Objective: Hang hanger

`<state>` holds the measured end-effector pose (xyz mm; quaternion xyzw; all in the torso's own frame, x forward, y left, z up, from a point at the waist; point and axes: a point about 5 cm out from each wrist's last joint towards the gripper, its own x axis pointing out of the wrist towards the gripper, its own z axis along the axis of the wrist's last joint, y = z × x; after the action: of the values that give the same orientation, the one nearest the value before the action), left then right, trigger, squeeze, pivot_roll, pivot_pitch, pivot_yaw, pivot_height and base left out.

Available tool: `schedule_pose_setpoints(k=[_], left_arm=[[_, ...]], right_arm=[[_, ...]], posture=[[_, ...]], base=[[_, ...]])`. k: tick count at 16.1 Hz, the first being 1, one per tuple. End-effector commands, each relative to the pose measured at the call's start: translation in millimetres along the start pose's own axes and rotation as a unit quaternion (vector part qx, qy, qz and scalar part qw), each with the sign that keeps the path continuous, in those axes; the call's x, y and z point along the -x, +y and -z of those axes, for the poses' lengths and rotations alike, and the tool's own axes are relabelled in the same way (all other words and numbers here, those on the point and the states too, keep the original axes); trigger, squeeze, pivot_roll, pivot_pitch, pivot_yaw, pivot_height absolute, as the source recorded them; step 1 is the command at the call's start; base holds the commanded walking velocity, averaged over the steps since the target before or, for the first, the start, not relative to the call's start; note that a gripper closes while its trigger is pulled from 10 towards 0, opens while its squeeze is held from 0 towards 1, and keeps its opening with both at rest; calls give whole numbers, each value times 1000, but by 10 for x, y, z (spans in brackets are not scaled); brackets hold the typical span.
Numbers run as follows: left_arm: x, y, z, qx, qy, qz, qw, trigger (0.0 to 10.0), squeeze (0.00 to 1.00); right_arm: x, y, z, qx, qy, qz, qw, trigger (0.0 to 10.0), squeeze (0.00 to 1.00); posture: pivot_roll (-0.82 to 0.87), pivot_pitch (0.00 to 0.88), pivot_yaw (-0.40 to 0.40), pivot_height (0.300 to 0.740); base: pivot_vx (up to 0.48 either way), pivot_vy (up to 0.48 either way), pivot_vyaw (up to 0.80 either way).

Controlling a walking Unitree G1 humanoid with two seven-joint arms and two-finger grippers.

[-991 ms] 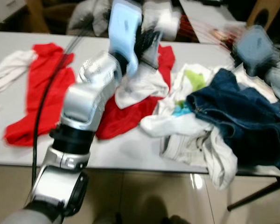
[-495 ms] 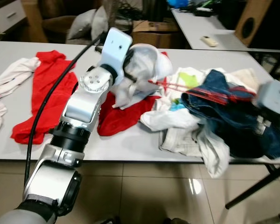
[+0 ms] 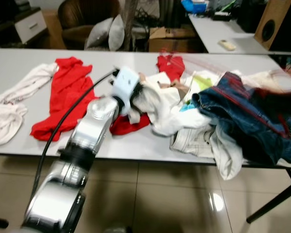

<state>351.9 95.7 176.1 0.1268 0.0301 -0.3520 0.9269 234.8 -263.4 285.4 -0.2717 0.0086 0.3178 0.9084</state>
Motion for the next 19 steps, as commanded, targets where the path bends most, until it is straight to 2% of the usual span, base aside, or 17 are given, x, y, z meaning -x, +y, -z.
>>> schedule_pose_setpoints(k=[1, 2, 3, 5, 7, 8, 9, 10, 12, 13, 14, 15, 16, 17, 19], left_arm=[[58, -80, -126, -8, -15, 49, 999, 10000, 1000], [130, -94, -123, -12, -9, 62, 998, 10000, 1000], [285, -84, -130, -16, -1, 78, 997, 10000, 1000], [688, -78, -241, -36, 8, 136, 990, 10000, 1000], [1035, -38, -372, -21, 12, 173, 985, 10000, 1000], [1144, -21, -435, -6, -3, 180, 984, 10000, 1000], [1187, -13, -467, 7, -14, 178, 984, 10000, 1000], [1243, 15, -517, 26, -38, 152, 987, 10000, 1000], [1226, 123, -594, 24, -76, 27, 996, 10000, 996], [1213, 160, -590, 29, -72, -8, 997, 10000, 898], [1201, 206, -588, 29, -79, -61, 995, 10000, 271], [1173, 230, -560, 38, -83, -106, 990, 10000, 102], [1138, 230, -527, 35, -78, -137, 987, 10000, 0], [1096, 208, -495, 18, -67, -155, 985, 10000, 0], [1014, 199, -384, 22, -35, -200, 979, 10000, 0]], right_arm=[[-8, -7, -117, 1, -20, 33, 999, 10000, 0], [-42, 23, -115, -13, -26, 44, 999, 10000, 0], [-114, 88, -84, -36, -30, 67, 997, 10000, 0], [-273, 219, -18, -93, -43, 109, 989, 10000, 0], [-388, 305, -53, -131, -57, 138, 980, 10000, 0], [-429, 326, -72, -148, -64, 151, 975, 10000, 0], [-450, 336, -79, -159, -66, 159, 972, 10000, 0], [-505, 371, -98, -189, -80, 173, 963, 10000, 0], [-603, 445, -146, -225, -100, 202, 948, 10000, 0], [-626, 479, -176, -229, -106, 204, 946, 10000, 0], [-680, 558, -251, -233, -113, 204, 944, 10000, 0], [-720, 614, -302, -240, -117, 210, 941, 10000, 0], [-758, 668, -351, -244, -120, 213, 939, 10000, 0], [-793, 718, -401, -255, -129, 212, 934, 10000, 0], [-839, 804, -462, -277, -147, 214, 925, 10000, 0]], posture=[[-33, 14, 15, 740], [-28, 19, 14, 740], [-19, 28, 14, 740], [-11, 34, 13, 740], [-1, 37, 1, 740], [9, 39, -3, 740], [9, 39, -3, 740], [20, 41, -5, 740], [24, 48, 1, 740], [22, 51, 5, 740], [19, 52, 4, 740], [23, 52, -1, 740], [21, 51, -4, 740], [19, 50, -6, 740], [14, 48, 1, 740]], base=[[0, 0, 0], [0, 0, 0], [0, 0, 0], [0, 0, 0], [0, 0, 0], [0, 0, 0], [0, 0, 0], [0, 0, 0], [0, 0, 0], [0, 0, 0], [0, 0, 0], [0, 0, 0], [0, 0, 0], [0, 330, 0], [0, 396, 0]])
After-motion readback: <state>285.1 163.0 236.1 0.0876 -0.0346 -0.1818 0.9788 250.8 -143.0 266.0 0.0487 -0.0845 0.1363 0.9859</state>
